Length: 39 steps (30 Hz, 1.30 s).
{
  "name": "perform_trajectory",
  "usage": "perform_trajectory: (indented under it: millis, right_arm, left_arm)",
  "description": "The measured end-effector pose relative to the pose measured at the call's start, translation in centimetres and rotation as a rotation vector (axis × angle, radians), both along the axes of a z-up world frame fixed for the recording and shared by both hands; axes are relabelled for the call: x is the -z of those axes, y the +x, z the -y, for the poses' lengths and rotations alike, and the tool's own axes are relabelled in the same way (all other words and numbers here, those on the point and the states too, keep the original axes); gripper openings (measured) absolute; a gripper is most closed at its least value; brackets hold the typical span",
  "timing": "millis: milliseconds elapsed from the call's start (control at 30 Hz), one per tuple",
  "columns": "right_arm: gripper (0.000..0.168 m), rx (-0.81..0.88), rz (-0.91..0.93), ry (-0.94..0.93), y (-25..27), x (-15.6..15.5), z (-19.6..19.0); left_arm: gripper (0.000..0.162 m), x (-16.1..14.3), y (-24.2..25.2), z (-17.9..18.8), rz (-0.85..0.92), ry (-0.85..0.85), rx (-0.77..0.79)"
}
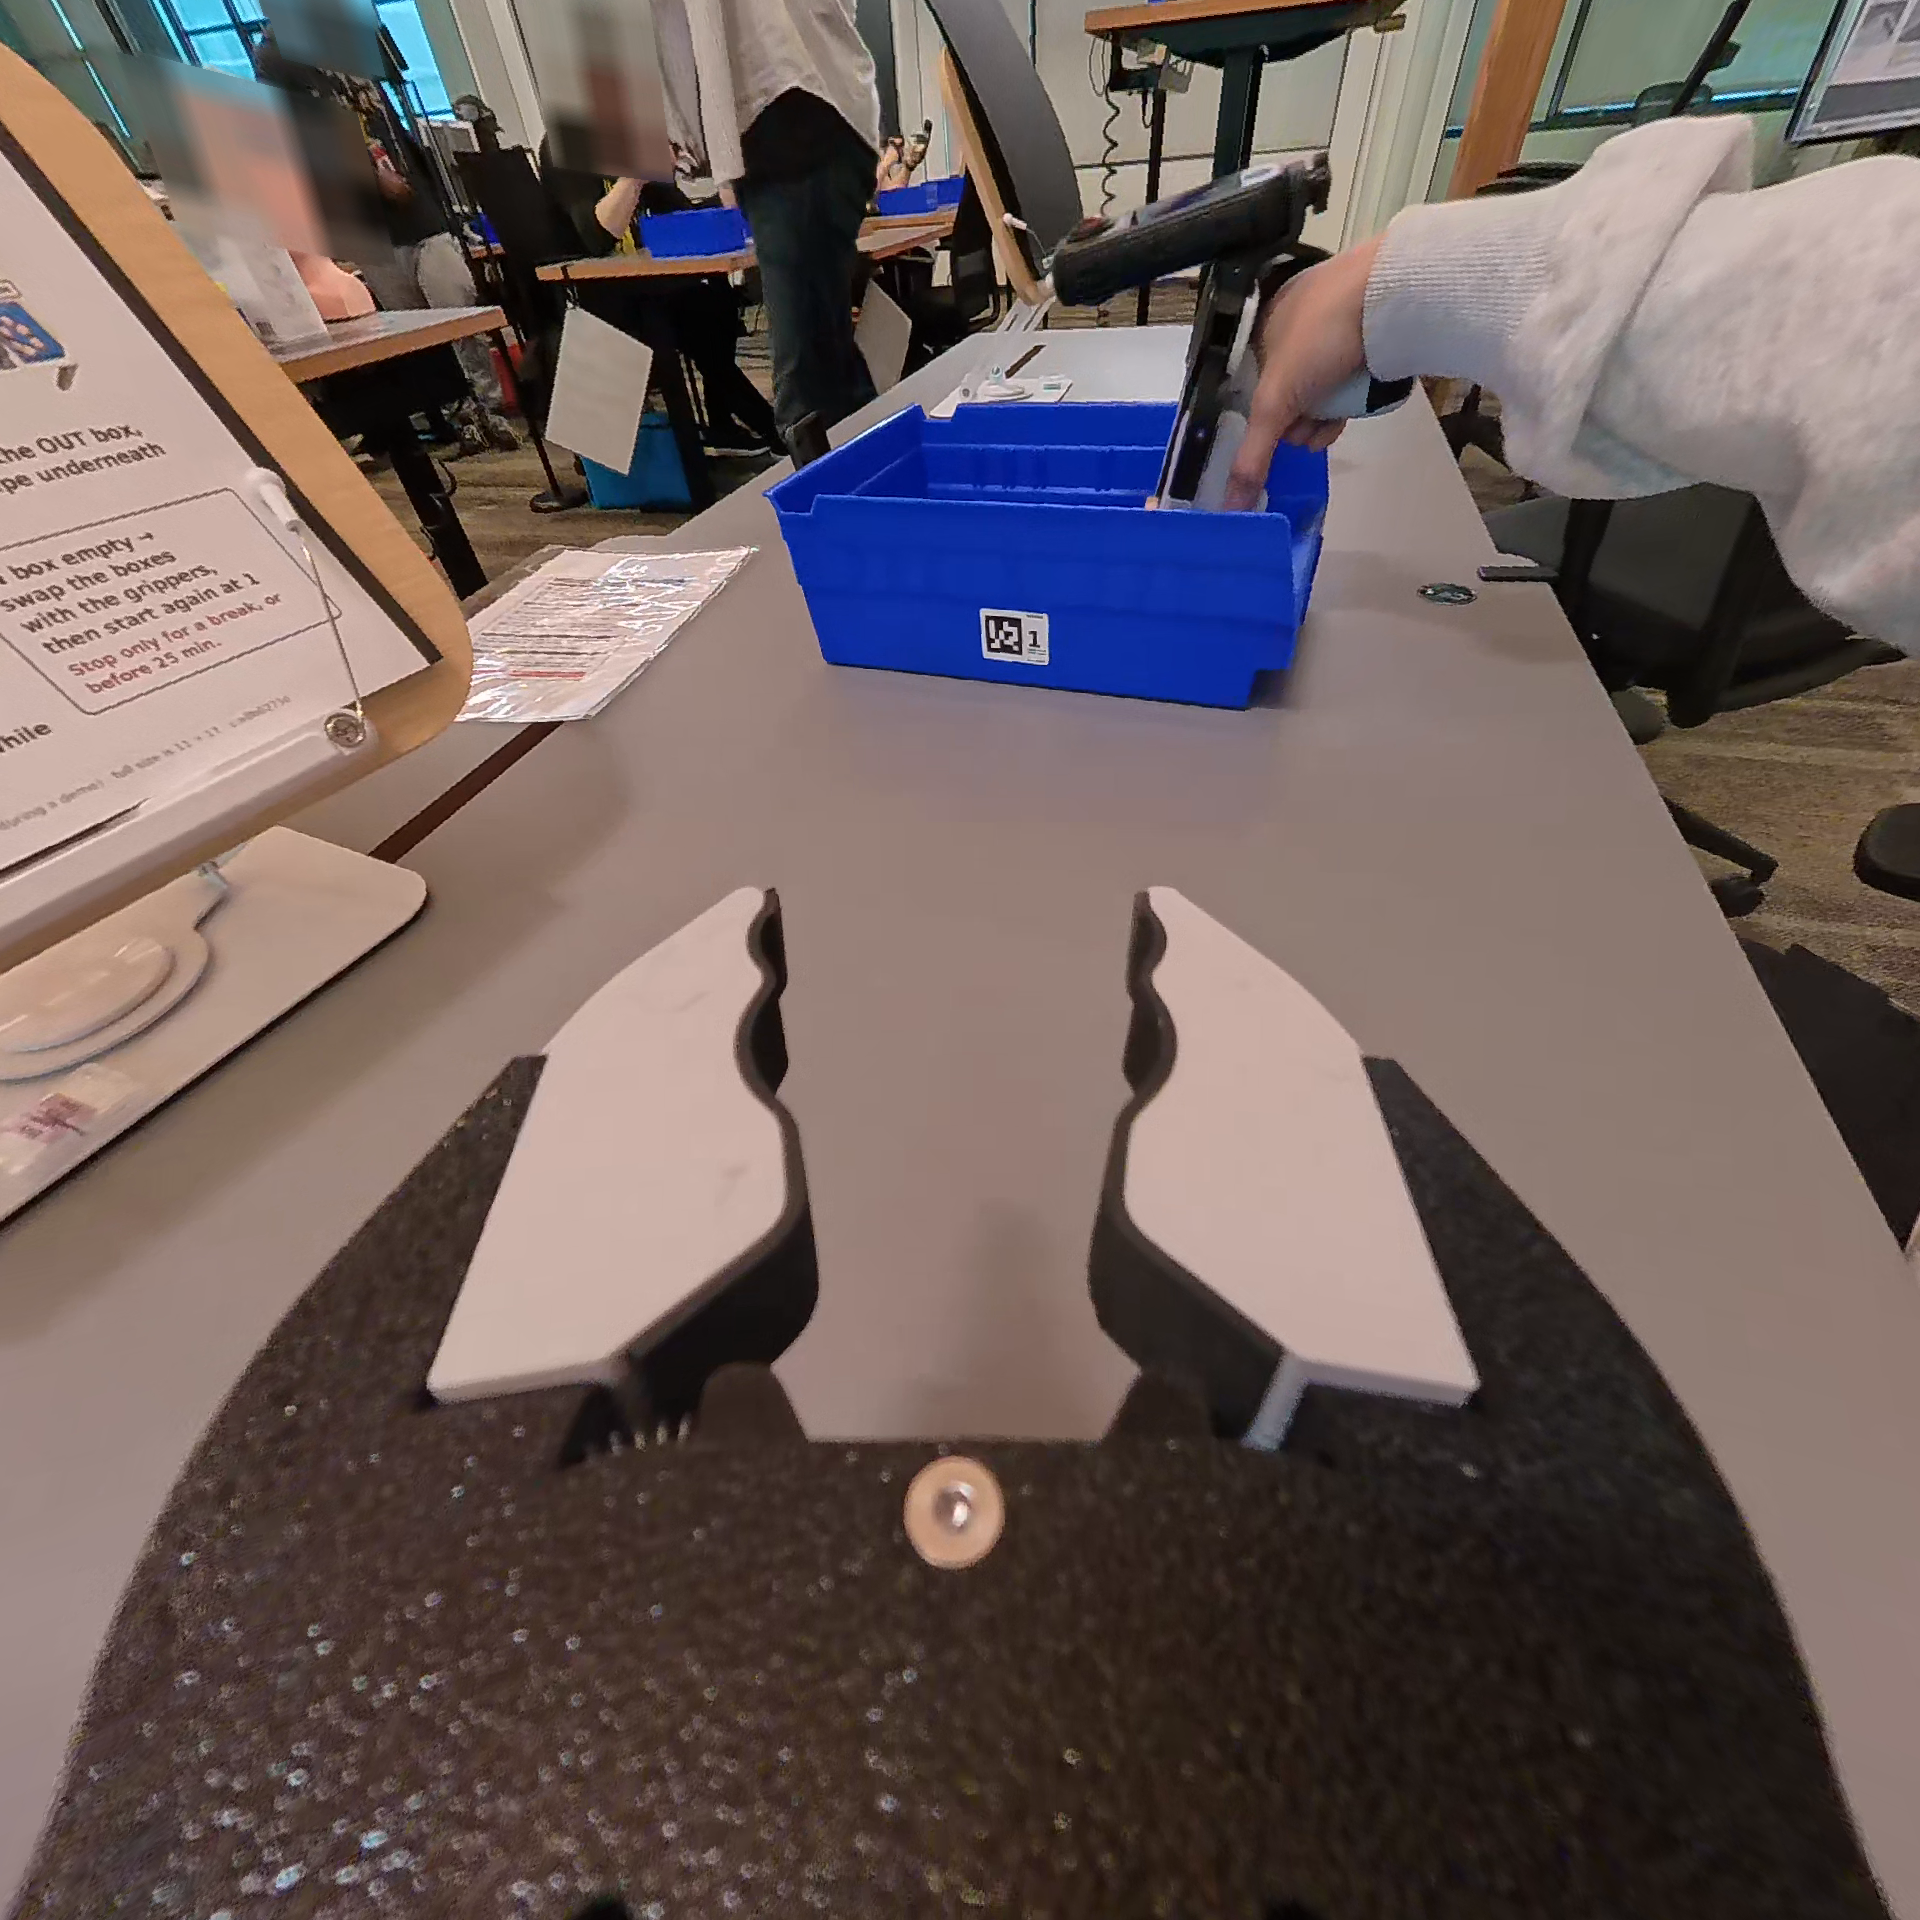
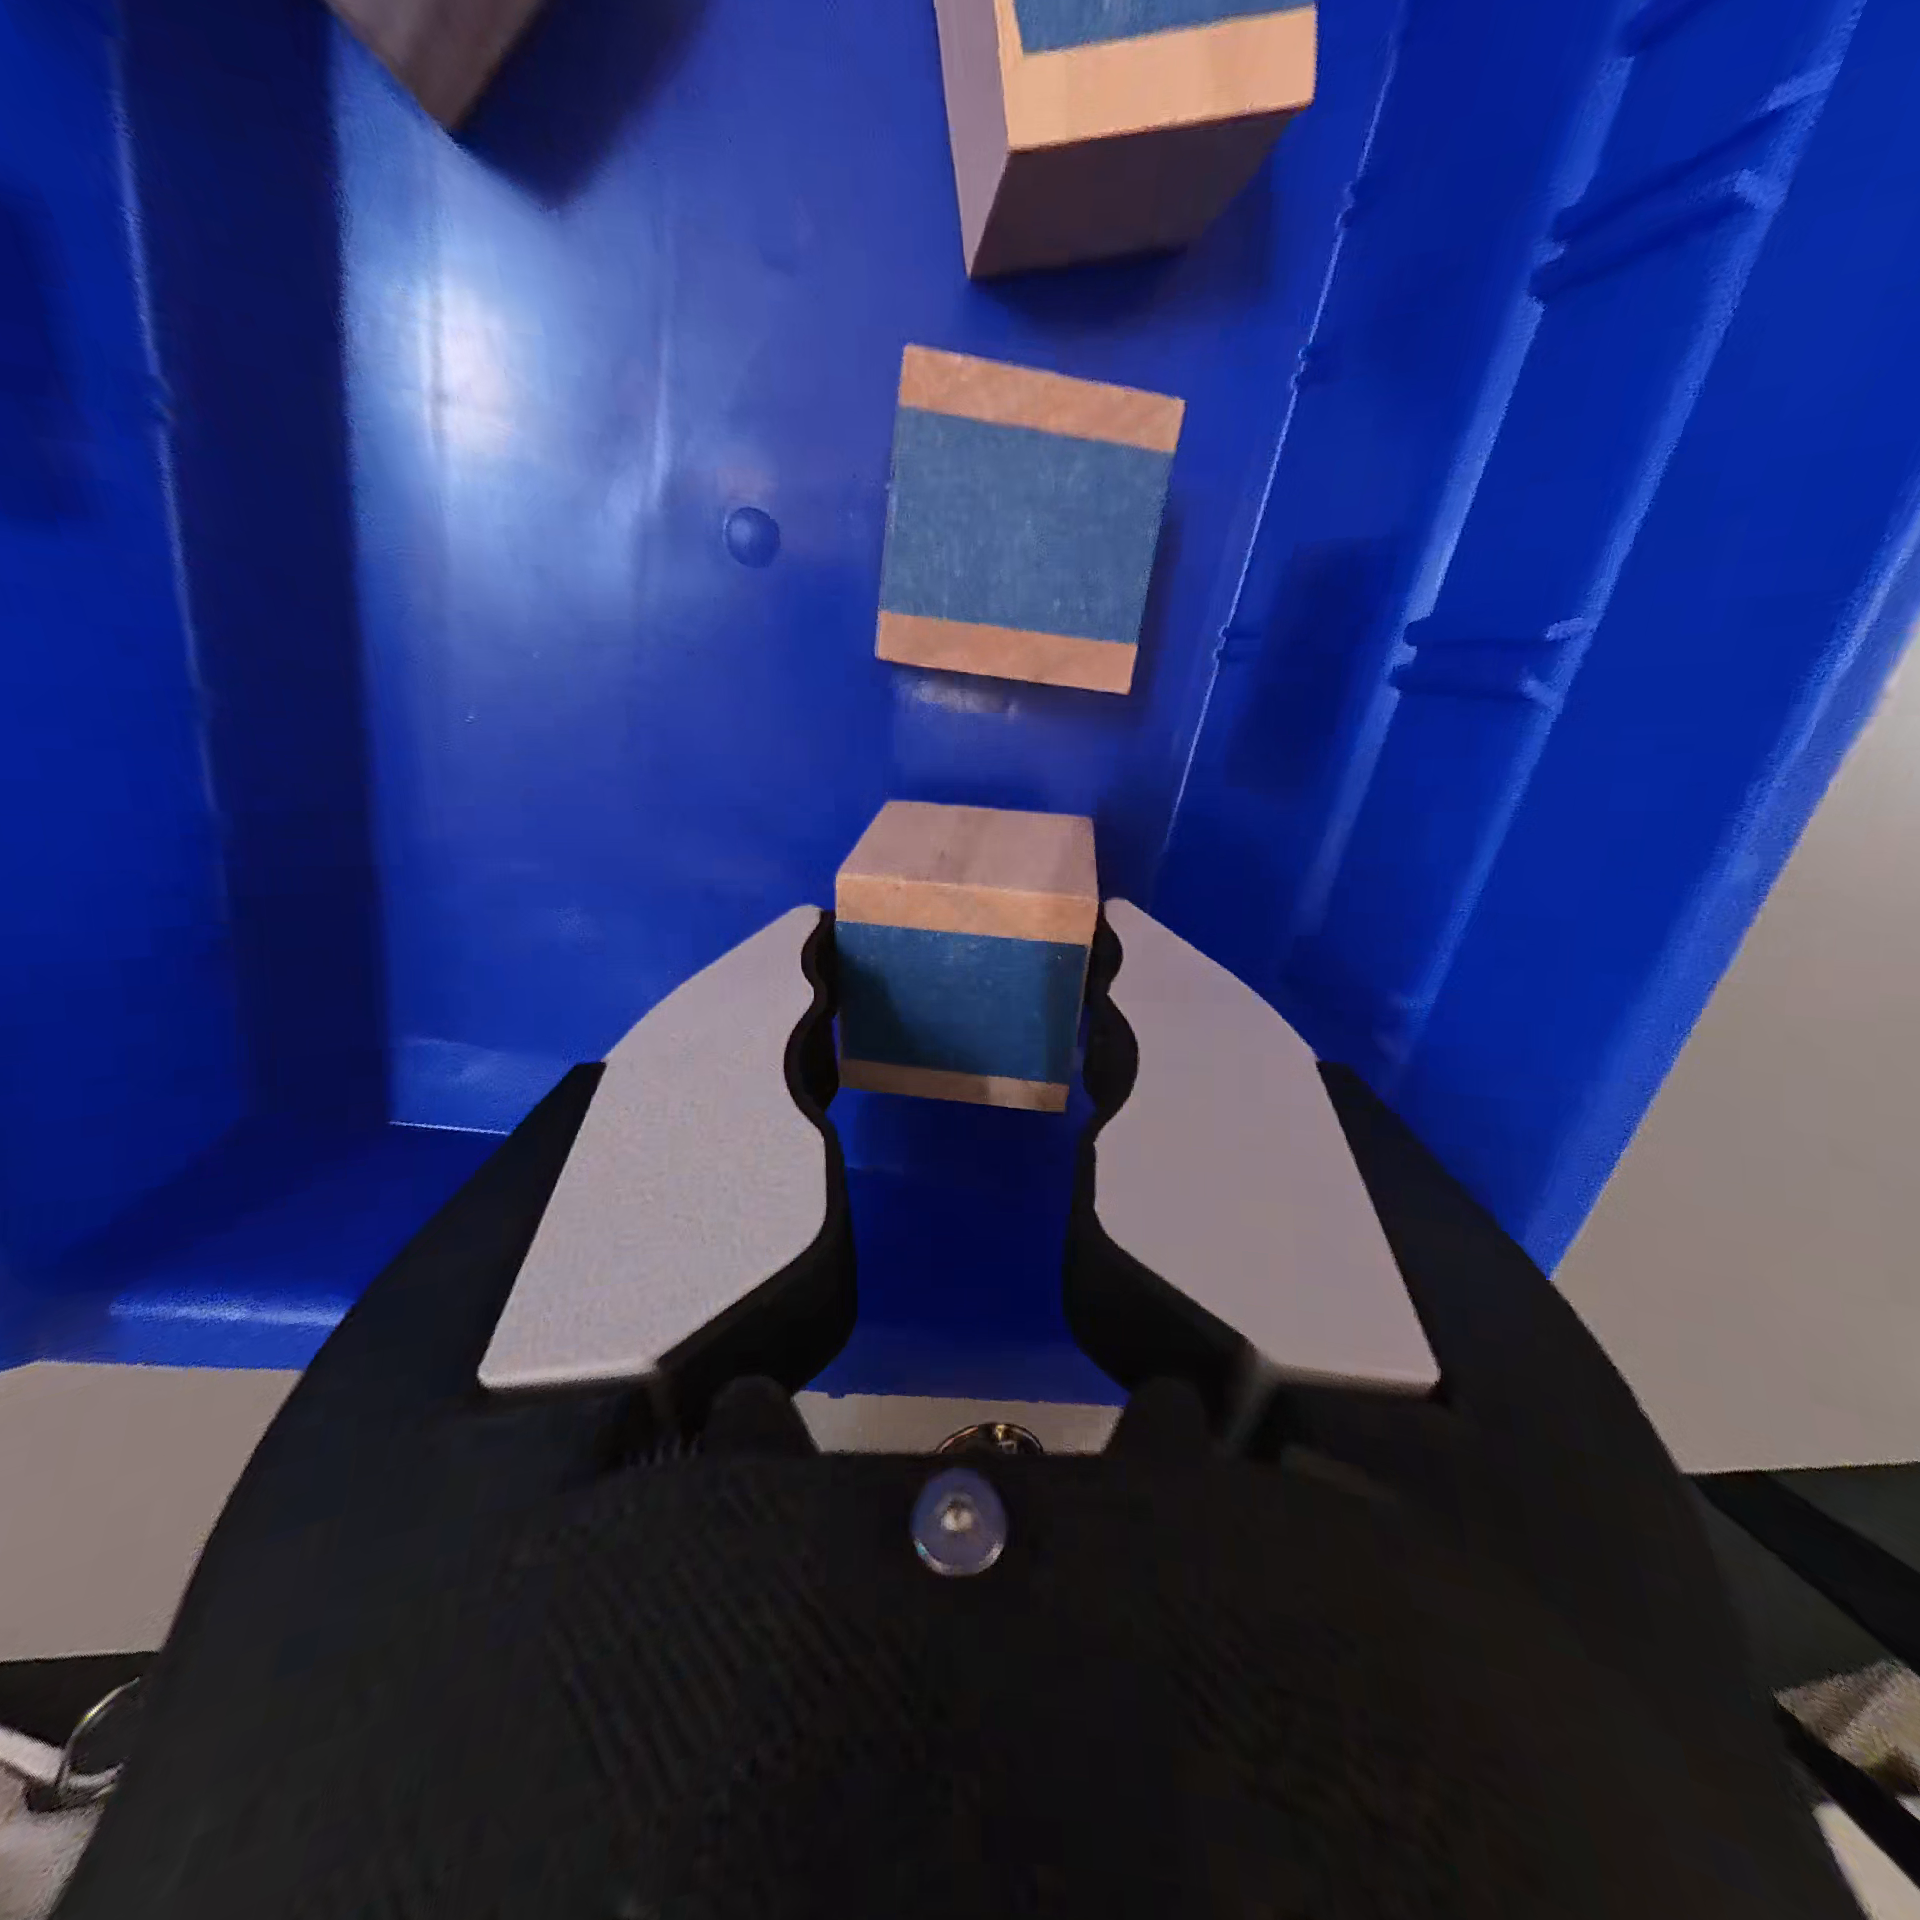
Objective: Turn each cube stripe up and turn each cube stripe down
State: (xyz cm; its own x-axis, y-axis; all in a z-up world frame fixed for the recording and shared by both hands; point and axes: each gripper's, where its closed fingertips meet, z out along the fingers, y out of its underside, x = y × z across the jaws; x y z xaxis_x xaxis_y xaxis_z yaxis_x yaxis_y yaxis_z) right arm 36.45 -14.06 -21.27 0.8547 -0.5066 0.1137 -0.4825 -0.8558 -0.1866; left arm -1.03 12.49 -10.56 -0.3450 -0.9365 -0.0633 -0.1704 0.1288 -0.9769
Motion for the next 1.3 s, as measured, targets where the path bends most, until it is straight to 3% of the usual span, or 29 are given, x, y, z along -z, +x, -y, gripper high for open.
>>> perform_trajectory:
  millis: [533,800,1033,1200,1300]
  right_arm:
    - [0.048,0.071,-0.048,-0.028,0.0,1.0,0.3]
    - [0.065,0.027,0.082,0.009,0.4,-1.7,-0.5]
    - [0.079,-0.096,0.269,0.285,-1.5,-8.2,-4.0]
    - [0.084,-0.269,0.34,0.637,-8.2,-12.2,-8.4]
    - [0.082,-0.313,0.379,0.853,-12.2,-13.2,-10.5]
  left_arm:
    - [0.067,0.4,0.0,0.3,-0.023,-0.033,0.016]
    - [0.069,0.0,-0.1,0.0,-0.011,-0.048,0.005]
    - [0.07,-1.8,-1.3,-2.1,0.031,-0.091,-0.066]
    - [0.068,-4.1,-4.5,-6.3,0.029,-0.127,-0.258]
    - [0.064,-5.2,-7.5,-10.7,-0.017,-0.137,-0.423]
